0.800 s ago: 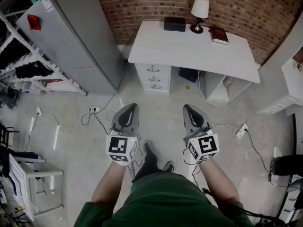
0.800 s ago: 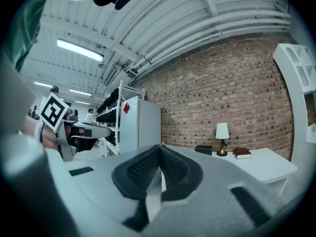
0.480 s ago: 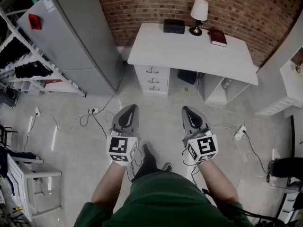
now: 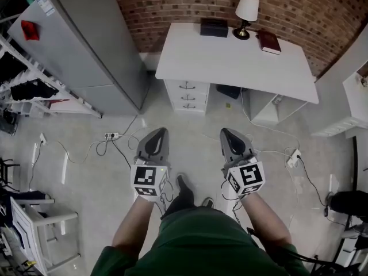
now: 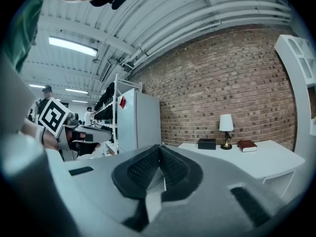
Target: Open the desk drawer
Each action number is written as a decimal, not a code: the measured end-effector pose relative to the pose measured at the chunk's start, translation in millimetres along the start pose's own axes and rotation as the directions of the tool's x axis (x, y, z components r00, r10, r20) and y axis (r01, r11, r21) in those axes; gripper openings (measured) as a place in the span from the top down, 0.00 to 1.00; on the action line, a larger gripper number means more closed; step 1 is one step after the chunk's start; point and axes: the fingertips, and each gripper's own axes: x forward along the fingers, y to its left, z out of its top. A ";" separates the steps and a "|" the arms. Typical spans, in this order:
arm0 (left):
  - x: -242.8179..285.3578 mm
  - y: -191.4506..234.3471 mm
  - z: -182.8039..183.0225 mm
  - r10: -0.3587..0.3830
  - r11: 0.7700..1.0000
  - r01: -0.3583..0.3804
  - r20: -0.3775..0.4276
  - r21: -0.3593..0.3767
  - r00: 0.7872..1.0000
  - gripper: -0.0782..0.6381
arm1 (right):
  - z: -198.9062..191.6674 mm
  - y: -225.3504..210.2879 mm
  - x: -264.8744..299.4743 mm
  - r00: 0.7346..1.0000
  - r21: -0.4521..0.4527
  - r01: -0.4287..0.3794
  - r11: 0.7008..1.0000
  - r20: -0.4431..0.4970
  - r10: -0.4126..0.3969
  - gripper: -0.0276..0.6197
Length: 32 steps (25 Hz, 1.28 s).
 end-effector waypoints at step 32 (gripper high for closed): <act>68.6 155.2 -39.2 -0.036 0.999 0.036 -0.039 0.004 0.999 0.88 | -70.7 43.7 206.3 0.984 0.111 -0.021 0.994 -0.172 0.040 0.95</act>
